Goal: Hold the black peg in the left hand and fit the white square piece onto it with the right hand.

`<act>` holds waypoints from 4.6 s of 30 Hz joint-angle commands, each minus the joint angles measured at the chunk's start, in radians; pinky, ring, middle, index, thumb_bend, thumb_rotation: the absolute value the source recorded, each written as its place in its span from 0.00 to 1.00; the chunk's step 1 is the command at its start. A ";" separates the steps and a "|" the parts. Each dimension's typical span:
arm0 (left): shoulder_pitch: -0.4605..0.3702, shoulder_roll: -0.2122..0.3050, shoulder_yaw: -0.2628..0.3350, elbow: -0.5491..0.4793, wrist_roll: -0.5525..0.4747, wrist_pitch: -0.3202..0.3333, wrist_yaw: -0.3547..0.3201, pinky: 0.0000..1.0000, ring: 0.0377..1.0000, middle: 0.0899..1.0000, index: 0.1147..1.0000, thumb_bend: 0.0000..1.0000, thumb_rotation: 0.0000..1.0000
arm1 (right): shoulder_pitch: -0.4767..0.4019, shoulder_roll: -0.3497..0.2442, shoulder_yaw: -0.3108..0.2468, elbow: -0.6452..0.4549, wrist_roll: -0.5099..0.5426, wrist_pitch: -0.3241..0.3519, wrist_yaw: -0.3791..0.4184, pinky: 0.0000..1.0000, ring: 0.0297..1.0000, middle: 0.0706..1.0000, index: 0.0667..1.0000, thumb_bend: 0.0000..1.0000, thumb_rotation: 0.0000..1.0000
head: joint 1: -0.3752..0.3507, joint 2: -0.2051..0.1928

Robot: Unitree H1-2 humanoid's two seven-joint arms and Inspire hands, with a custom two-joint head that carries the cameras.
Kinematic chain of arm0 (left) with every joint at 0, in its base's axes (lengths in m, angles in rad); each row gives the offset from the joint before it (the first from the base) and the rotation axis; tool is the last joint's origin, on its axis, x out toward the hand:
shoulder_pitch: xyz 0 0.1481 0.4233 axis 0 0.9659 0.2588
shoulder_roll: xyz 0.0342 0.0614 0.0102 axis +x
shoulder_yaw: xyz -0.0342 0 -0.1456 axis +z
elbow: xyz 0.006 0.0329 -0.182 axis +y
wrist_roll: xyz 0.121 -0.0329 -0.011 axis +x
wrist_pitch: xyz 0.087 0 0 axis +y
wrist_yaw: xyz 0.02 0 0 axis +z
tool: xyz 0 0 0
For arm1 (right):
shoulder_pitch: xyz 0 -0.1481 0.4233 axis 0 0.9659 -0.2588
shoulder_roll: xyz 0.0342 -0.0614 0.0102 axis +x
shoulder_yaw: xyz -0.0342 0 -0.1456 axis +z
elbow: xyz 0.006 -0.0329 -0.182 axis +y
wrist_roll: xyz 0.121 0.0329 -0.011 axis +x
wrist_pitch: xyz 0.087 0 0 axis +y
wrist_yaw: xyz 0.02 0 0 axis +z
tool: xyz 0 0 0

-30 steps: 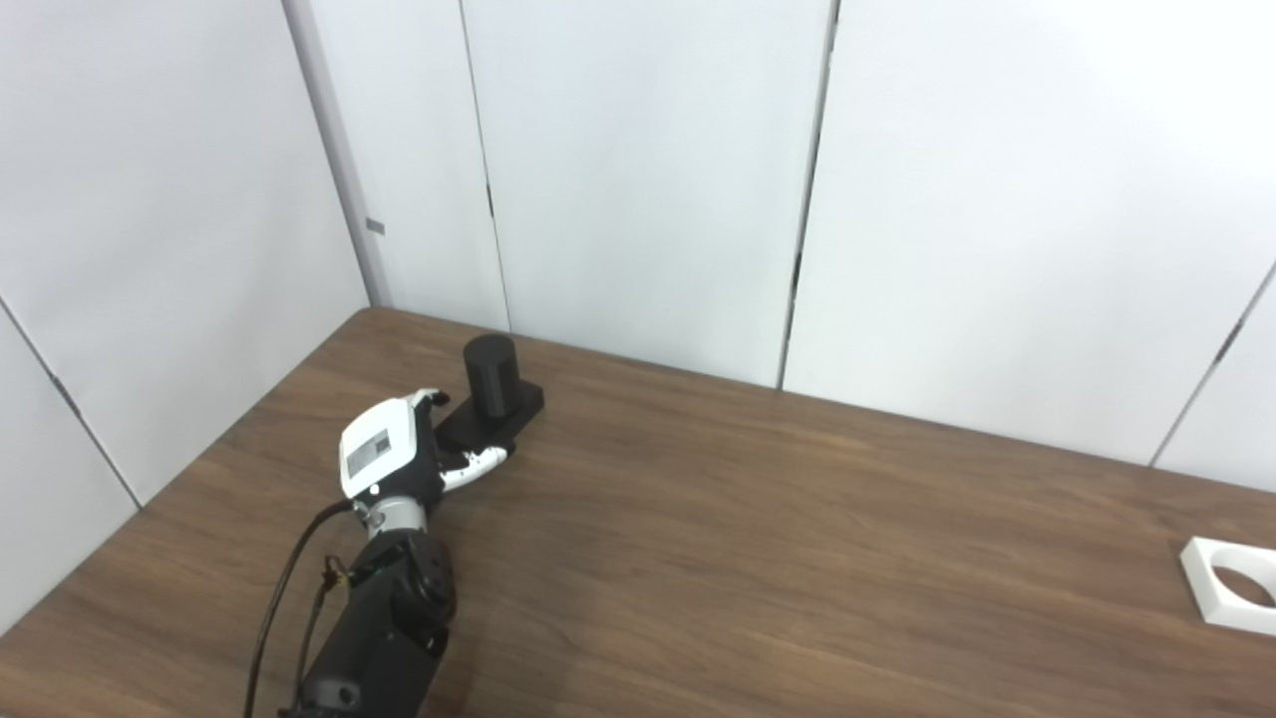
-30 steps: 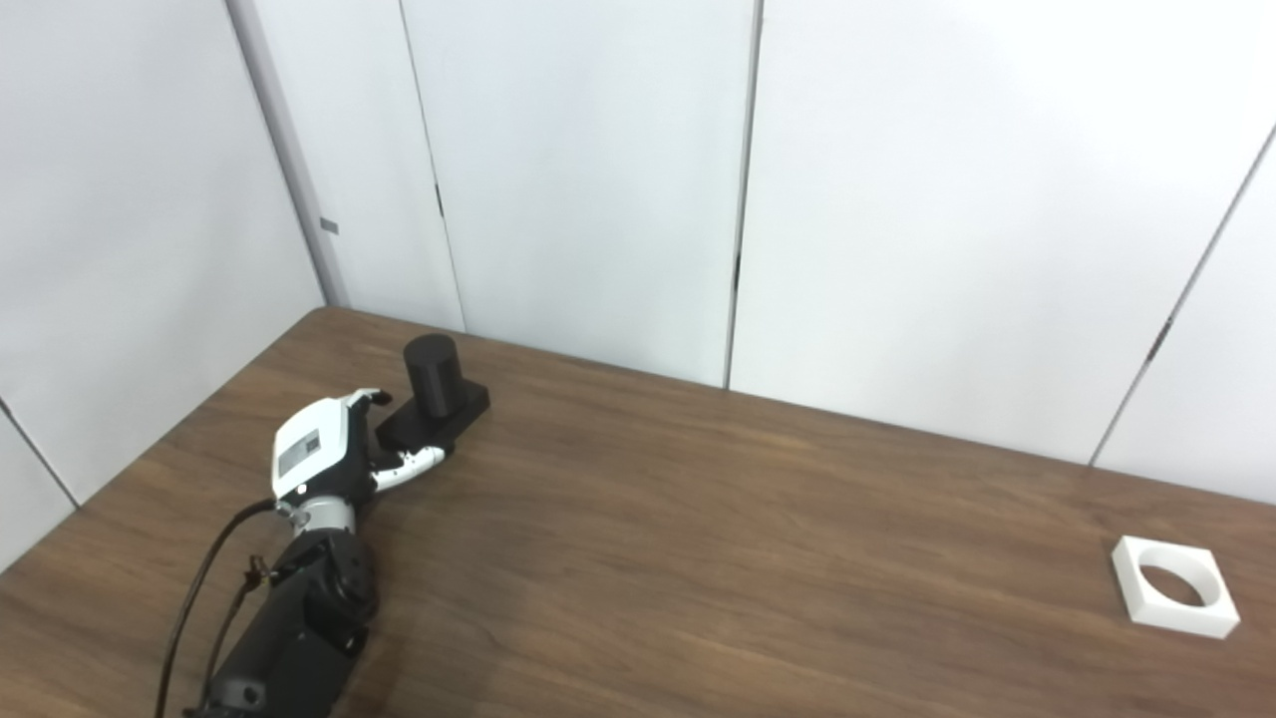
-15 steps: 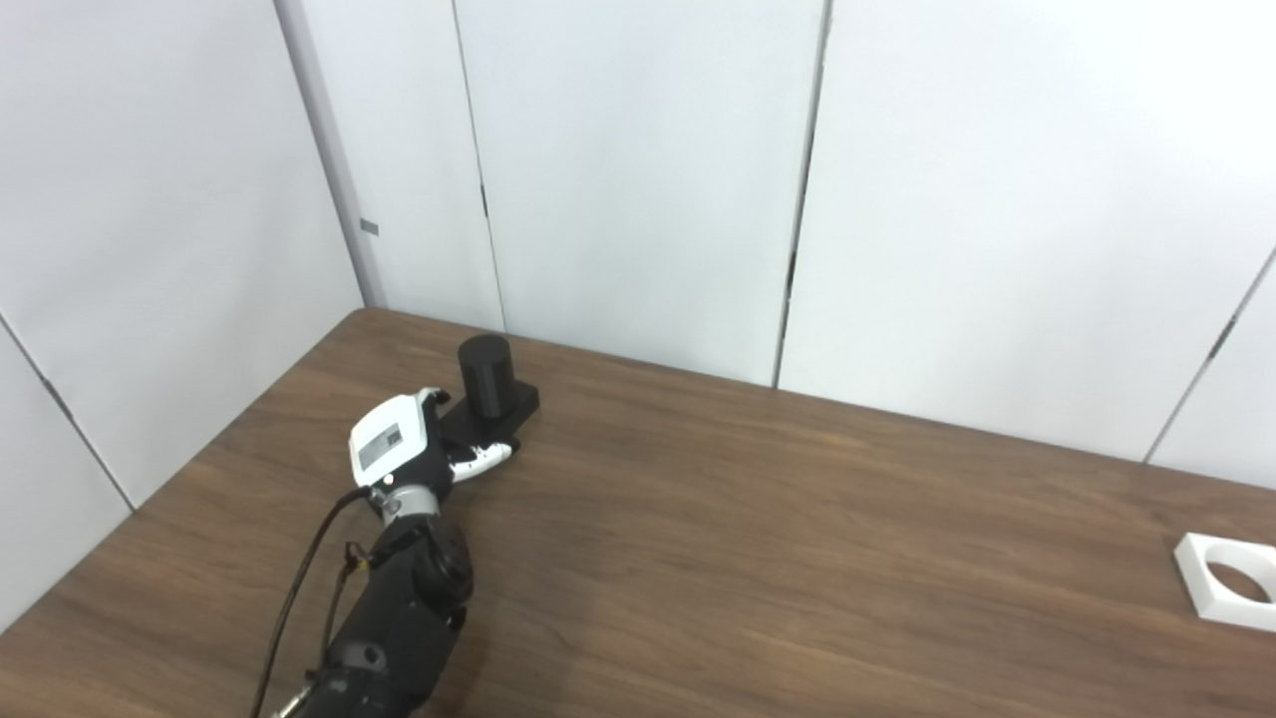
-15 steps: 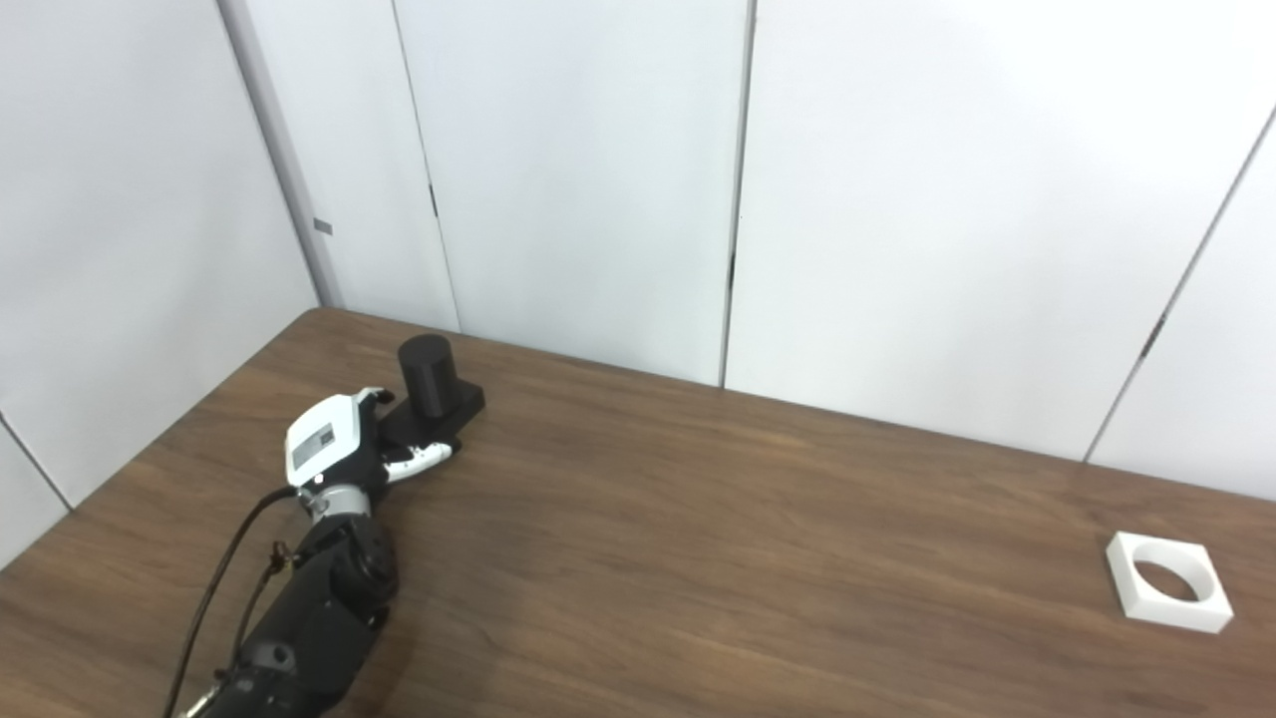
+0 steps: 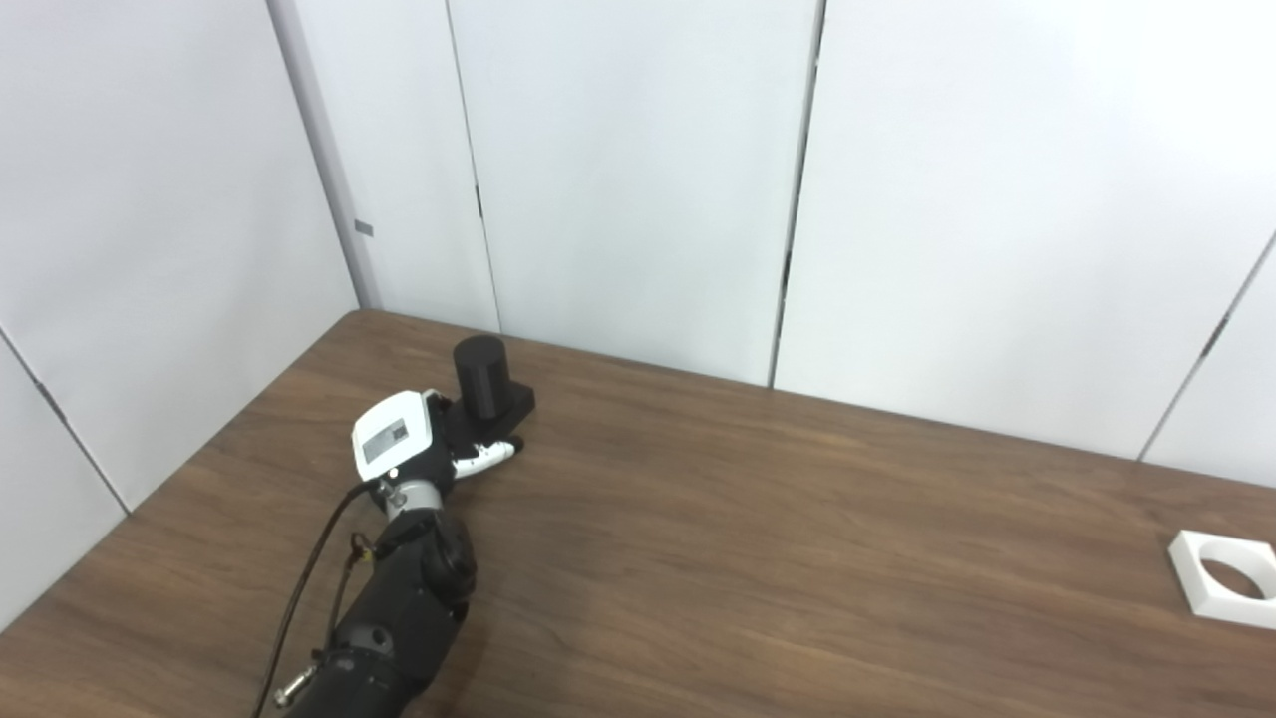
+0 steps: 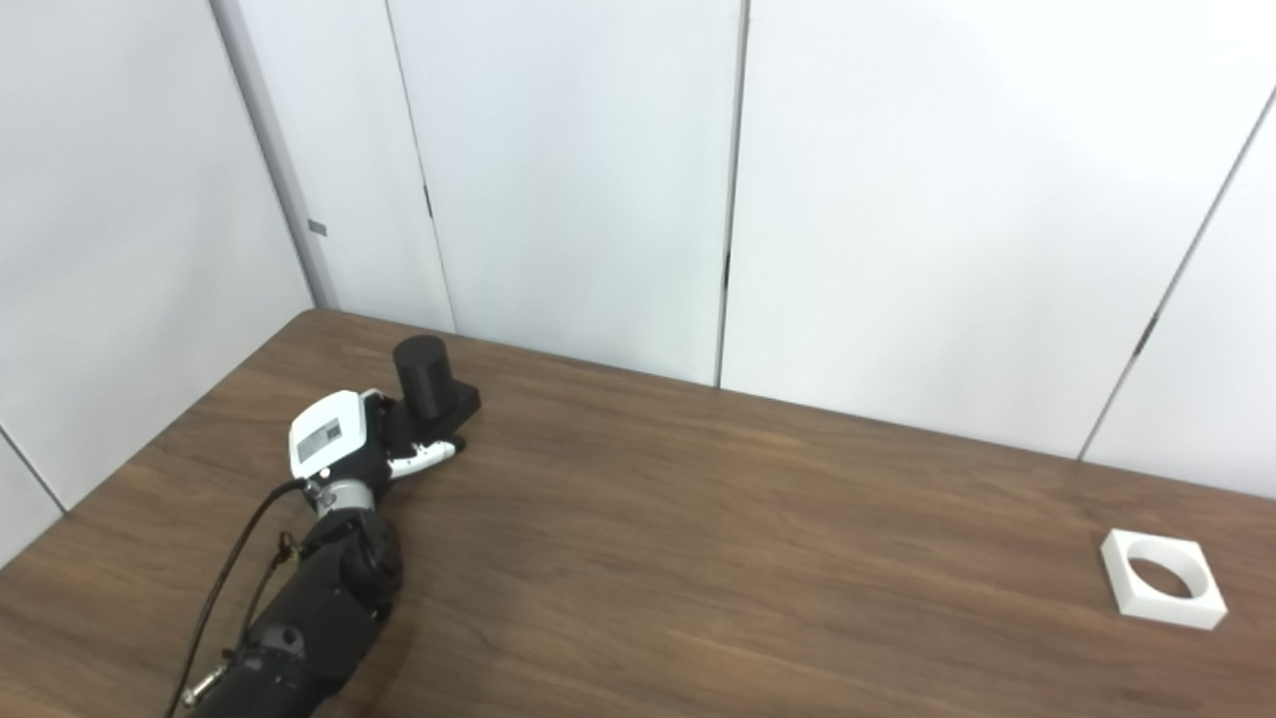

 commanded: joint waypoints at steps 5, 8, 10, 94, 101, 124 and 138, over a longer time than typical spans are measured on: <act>-0.026 0.021 0.021 -0.004 -0.026 -0.028 0.076 0.83 0.80 0.72 0.52 0.86 0.30 | 0.004 -0.001 0.011 -0.010 0.005 -0.001 0.011 1.00 0.95 0.89 0.91 0.73 1.00 | 0.003 0.003; -0.020 0.014 0.038 -0.006 -0.059 -0.053 0.100 0.80 0.80 0.70 0.43 0.56 0.10 | 0.005 -0.002 0.010 -0.010 0.004 0.000 0.011 1.00 0.95 0.89 0.91 0.74 1.00 | 0.003 0.005; -0.014 0.013 0.041 -0.013 -0.074 -0.063 0.102 0.77 0.80 0.69 0.41 0.53 0.07 | 0.004 -0.003 0.012 -0.015 0.004 0.001 0.012 1.00 0.95 0.89 0.90 0.74 1.00 | 0.002 0.007; 0.663 -0.110 -0.482 -0.810 0.291 -0.464 -0.400 1.00 0.88 0.79 0.42 0.52 0.04 | 0.014 0.043 0.073 -0.350 -0.209 0.292 -0.095 0.99 0.92 0.89 0.89 0.54 1.00 | -0.418 0.236; 0.662 -0.111 -0.475 -0.810 0.292 -0.457 -0.404 1.00 0.87 0.77 0.42 0.52 0.04 | -0.092 -0.068 -0.007 -0.430 -0.271 0.419 -0.080 0.99 0.93 0.91 0.90 0.47 1.00 | -0.452 0.231; 0.678 -0.108 -0.430 -0.855 0.290 -0.444 -0.457 0.93 0.84 0.76 0.42 0.52 0.05 | -0.617 -0.498 0.128 -0.037 -0.676 0.568 0.091 0.84 0.92 0.90 0.80 0.85 0.16 | -0.567 0.224; 0.688 -0.113 -0.424 -0.863 0.283 -0.450 -0.460 0.92 0.84 0.76 0.42 0.52 0.04 | -0.798 -0.517 0.288 0.302 -0.809 0.472 0.101 0.91 0.95 0.92 0.78 0.86 0.16 | -0.572 0.227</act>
